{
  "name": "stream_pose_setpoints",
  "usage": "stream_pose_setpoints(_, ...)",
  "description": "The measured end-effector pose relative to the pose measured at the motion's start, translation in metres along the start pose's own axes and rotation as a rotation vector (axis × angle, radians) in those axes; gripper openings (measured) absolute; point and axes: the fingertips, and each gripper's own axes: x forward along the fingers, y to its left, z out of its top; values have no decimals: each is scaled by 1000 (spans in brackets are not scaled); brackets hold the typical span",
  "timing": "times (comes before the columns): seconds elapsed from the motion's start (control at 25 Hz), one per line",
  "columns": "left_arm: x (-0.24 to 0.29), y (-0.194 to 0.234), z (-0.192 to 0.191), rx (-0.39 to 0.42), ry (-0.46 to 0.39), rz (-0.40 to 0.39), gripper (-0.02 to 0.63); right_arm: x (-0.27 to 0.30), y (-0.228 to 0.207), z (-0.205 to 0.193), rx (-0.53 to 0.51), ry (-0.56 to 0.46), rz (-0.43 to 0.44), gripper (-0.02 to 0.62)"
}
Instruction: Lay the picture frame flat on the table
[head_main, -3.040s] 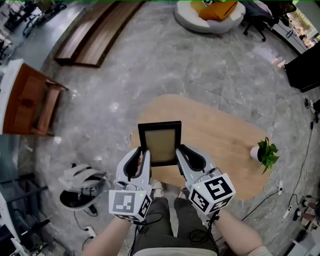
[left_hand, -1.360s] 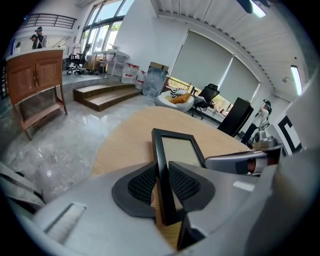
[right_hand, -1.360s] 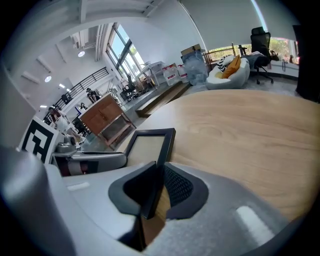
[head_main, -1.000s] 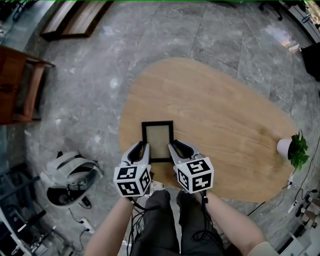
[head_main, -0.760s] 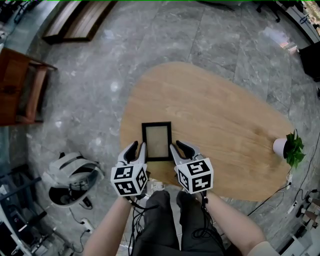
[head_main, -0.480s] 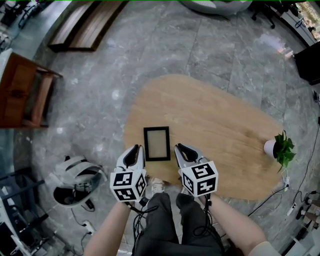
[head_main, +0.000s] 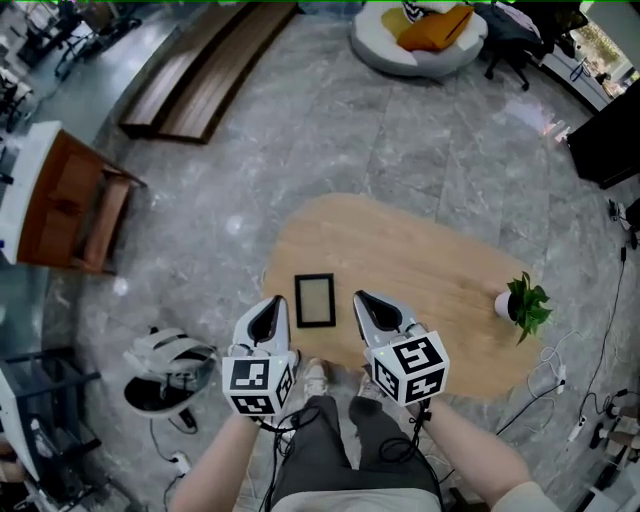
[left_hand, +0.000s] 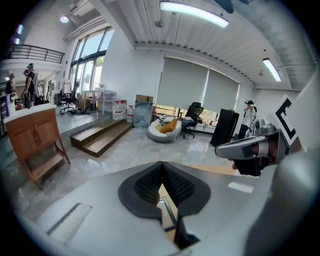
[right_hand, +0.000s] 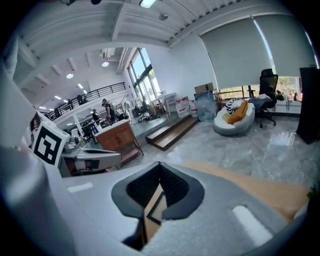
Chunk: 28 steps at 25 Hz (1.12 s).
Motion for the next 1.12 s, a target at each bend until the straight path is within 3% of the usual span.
stream_pose_setpoints(0.2, -41, -18, 68, 75, -85, -16, 18, -49, 29, 69, -38, -101, 15, 3)
stream_pose_setpoints(0.64, -138, -59, 183, 172, -296, -60, 18, -157, 91, 182, -118, -324, 44, 2)
stream_pose_setpoints(1.12, -219, -117, 250, 284, -471, -111, 18, -258, 136, 241, -221, -484, 54, 2)
